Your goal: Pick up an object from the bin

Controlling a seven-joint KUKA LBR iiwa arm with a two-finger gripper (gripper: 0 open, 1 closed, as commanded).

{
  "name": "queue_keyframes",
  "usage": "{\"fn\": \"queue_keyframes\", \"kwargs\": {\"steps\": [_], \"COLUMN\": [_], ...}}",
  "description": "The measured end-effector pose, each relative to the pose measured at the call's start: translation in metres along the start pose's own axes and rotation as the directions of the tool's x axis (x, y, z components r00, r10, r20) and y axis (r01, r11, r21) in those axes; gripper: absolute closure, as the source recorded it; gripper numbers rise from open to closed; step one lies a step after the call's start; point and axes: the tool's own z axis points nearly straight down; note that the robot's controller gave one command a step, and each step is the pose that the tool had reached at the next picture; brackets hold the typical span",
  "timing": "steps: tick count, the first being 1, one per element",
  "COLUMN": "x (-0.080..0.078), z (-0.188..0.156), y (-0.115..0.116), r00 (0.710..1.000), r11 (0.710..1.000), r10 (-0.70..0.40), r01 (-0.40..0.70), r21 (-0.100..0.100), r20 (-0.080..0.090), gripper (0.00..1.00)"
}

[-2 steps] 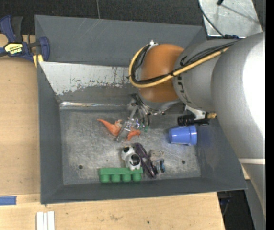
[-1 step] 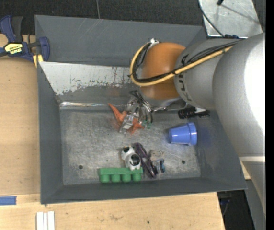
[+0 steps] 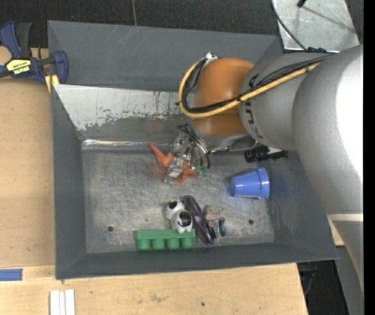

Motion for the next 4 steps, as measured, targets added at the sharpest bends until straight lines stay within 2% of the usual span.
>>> {"fn": "queue_keyframes", "kwargs": {"steps": [1, 2, 4], "x": [0.0, 0.003, 0.002], "z": [-0.003, -0.011, -0.04], "y": [0.0, -0.001, -0.001], "r00": [1.0, 1.0, 1.0], "r11": [1.0, 1.0, 1.0], "r10": [-0.008, -0.002, -0.003], "r01": [0.008, 0.002, 0.003], "r21": [0.002, 0.007, 0.007], "r20": [-0.008, -0.025, -0.028], "gripper": [1.0, 1.0, 1.0]}}
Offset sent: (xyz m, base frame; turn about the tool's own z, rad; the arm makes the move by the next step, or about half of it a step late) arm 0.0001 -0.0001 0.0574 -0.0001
